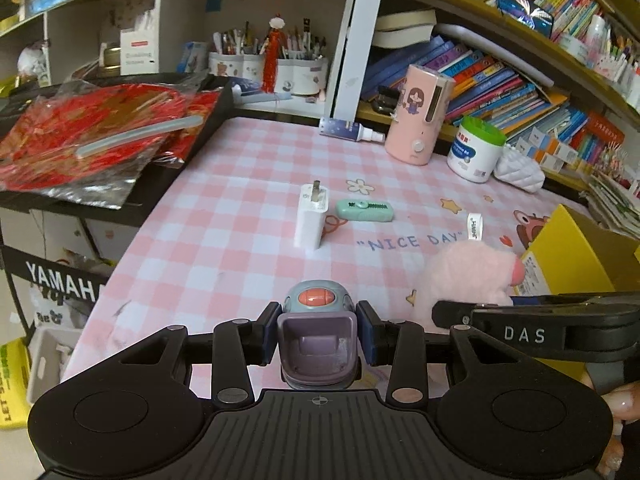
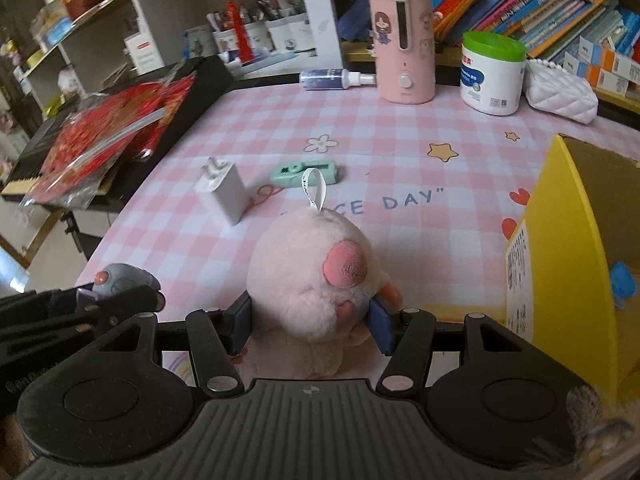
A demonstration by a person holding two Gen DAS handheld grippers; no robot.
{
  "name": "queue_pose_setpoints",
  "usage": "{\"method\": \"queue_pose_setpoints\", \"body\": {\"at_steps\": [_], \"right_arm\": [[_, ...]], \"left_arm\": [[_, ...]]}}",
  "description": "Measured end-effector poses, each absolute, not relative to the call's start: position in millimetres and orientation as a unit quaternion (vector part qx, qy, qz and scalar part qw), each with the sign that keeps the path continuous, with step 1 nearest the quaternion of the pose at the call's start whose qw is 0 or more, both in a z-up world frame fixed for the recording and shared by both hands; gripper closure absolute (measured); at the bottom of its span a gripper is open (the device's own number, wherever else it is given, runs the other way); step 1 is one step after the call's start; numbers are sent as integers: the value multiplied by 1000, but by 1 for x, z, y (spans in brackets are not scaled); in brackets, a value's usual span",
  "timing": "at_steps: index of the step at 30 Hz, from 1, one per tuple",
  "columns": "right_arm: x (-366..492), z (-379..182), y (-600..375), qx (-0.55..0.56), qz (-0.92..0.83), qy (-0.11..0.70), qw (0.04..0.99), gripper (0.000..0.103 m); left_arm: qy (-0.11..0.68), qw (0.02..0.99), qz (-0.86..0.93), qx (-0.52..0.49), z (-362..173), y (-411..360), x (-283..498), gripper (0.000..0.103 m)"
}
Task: Organize objects
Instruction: 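Lift the toy car and plush pig and carry both toward the yellow box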
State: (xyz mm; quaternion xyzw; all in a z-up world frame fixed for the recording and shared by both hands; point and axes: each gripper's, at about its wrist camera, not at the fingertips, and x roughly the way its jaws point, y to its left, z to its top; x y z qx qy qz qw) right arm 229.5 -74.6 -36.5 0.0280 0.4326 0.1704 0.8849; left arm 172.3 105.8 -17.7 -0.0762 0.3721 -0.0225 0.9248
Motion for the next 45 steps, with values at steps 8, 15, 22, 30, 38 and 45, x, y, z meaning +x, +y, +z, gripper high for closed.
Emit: {"method": "queue_pose_setpoints", "body": {"at_steps": [8,15,22,30,38,45], "right_arm": [[191,-31,-74,17,186,437,880,47],[161,-29,-68,12,179,432,884,47],[128,-25,-66,12,173,429,886,47],[81,-24,-73,15,163,433,886,47],[35,-25,-81,27,160,434,886,47],[1,-27,-95,41,144,435,888,47]], "left_arm": [[359,928,-19,-94,-5,117,134,65],[352,931,-24,-97,-3,123,105,65],[347,931,-38,-104,0,124,73,65],[347,931,-50,-105,2,122,30,65],[350,930,-62,-96,3,115,-8,65],[353,929,-83,-81,3,103,-33,65]]}}
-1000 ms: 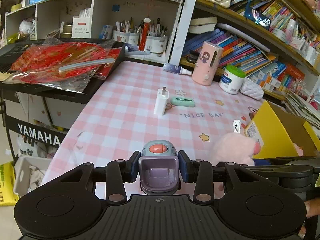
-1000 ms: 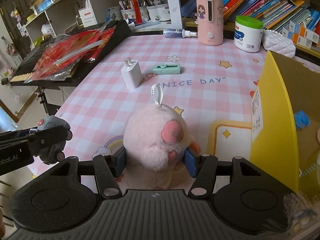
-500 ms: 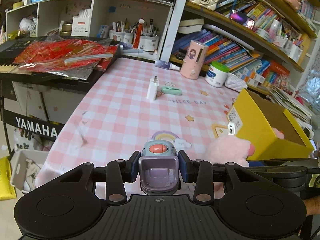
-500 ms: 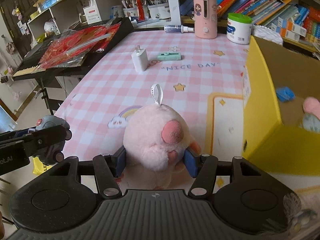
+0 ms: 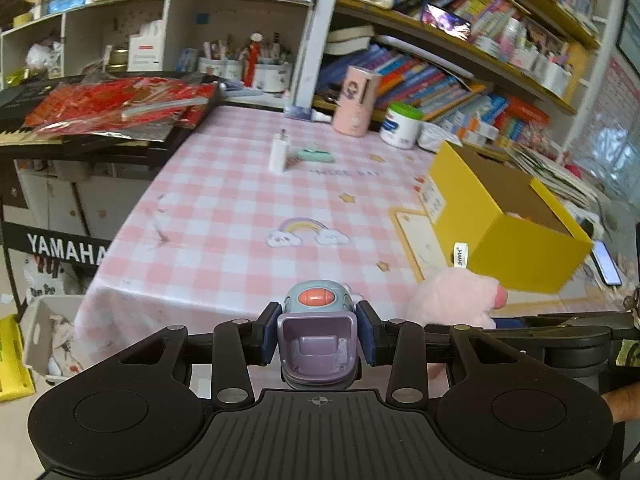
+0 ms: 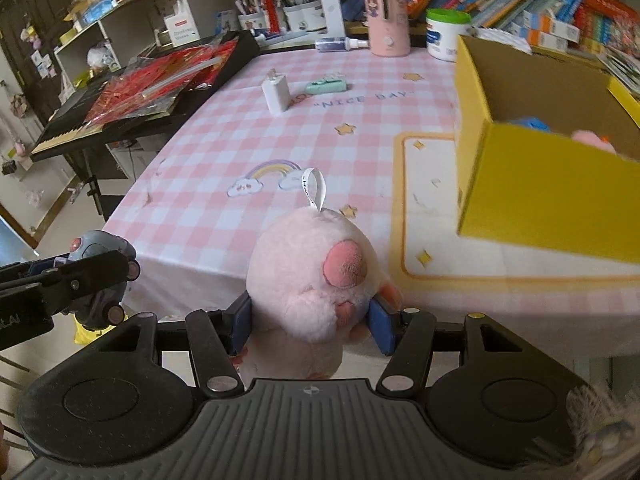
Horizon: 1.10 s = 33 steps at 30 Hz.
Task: Organize objects
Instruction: 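Lift the toy car and plush pig and carry both toward the yellow box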
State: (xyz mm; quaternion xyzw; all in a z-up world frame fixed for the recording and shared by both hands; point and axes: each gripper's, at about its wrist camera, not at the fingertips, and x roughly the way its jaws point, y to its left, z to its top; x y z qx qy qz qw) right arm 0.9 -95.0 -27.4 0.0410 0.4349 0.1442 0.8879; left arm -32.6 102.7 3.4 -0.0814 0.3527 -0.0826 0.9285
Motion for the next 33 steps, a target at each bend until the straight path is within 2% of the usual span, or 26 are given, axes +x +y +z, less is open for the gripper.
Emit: {"method": "queue_pose_setpoints", "body": {"at_steps": [14,33], "right_arm": [[-53,-36,-143,85,72,438,892,47],[-84,-38,-223,145,-48,432,889,47]], "left_arm": [[363,916,-166,-46,-3,57,-51,65],[364,888,-280,0,-4,-23,-31,65]]}}
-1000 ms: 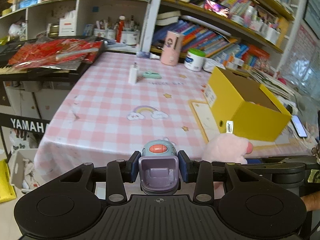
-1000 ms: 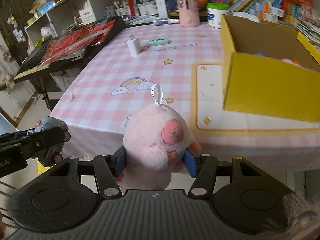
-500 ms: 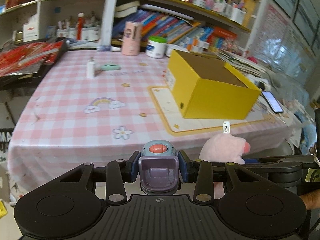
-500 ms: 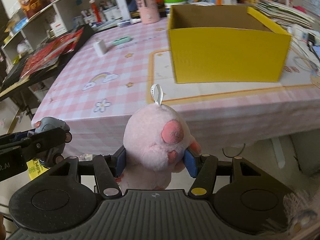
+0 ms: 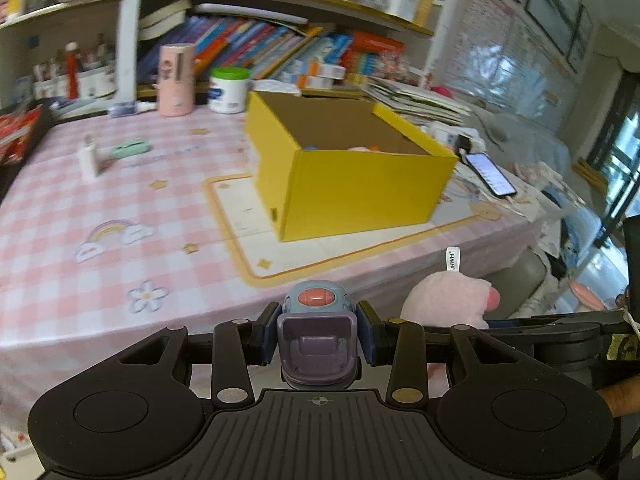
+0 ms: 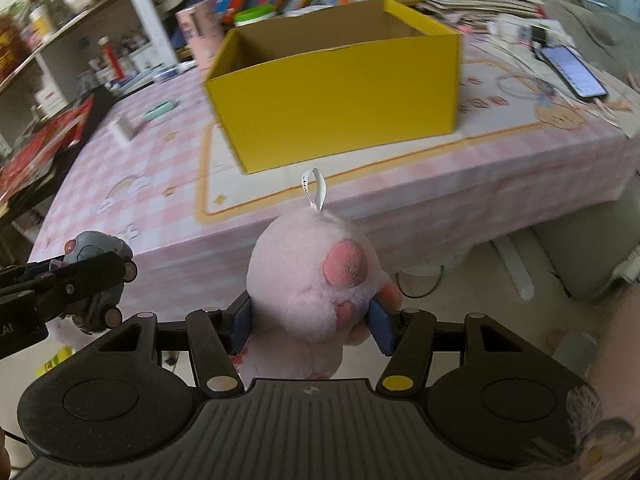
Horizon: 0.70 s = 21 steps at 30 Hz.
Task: Organize objects
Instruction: 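Lift the toy car and plush pig and carry both toward the yellow box, then lower the pink pig with the right gripper while the left gripper lowers the lilac car into the box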
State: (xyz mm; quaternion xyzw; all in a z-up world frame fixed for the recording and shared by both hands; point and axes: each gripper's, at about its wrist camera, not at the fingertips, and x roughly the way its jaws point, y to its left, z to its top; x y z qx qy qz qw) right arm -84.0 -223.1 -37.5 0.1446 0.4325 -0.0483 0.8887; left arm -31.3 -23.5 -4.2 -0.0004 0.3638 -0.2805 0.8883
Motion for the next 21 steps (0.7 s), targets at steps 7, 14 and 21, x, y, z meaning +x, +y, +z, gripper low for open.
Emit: {"method": "queue_pose_setpoints", "body": {"at_steps": [7,14,21], "right_arm": [[-80,-34,-250,155,-74,429,887,47],[-68,-20,-279,158,-91,405,896,47],[-40,16,-306,140,-91,350,922,47]], "left_arm": [[354,885,-303,2,1,-48,-18,65],[319,893,-316,-1,17,-70,-3,65],[267,912,-310,0,44,-93,24,65]]}}
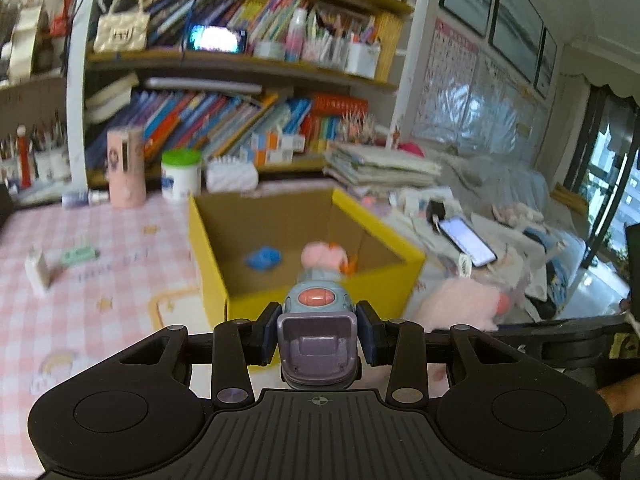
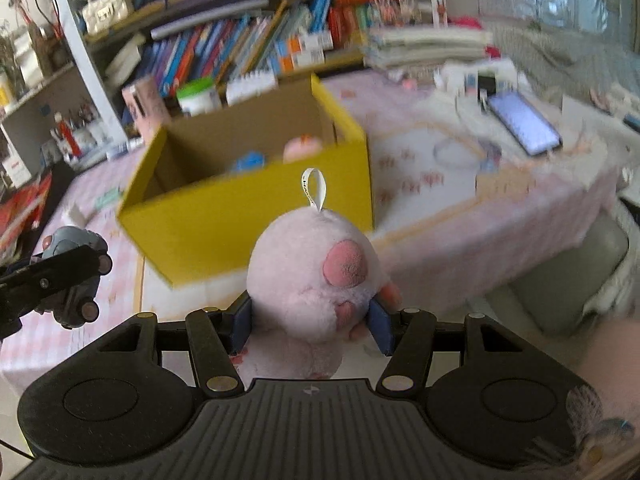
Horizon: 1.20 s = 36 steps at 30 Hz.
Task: Organize objects
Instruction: 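Lower the pink pig with the right gripper while the left gripper lowers the lilac car into the box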
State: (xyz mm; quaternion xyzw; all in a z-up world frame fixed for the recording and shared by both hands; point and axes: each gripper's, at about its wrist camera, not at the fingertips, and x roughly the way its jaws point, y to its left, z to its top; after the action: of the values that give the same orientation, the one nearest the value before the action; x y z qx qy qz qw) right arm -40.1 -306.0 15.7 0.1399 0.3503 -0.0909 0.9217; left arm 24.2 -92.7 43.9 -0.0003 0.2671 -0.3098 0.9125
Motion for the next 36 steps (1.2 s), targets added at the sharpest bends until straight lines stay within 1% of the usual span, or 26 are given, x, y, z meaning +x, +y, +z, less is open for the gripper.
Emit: {"method": "queue_pose_setpoints", "body": {"at_steps": [6,12,28,36], "right_arm": [[0,46,-328,118,-72,306,942,47],[43,54,-344,98,-41,298,949,47],[135,31,-343,39,62,340,938,47],[183,12,-325,7,119,379,918,47]], "left_arm": [[251,922,-295,2,51,-113,52,65],[255,928,-271,5,45,-134,80,65],[308,927,-209,46,5,-168,128,65],[339,920,-189,58,-9,-174,141,65]]}}
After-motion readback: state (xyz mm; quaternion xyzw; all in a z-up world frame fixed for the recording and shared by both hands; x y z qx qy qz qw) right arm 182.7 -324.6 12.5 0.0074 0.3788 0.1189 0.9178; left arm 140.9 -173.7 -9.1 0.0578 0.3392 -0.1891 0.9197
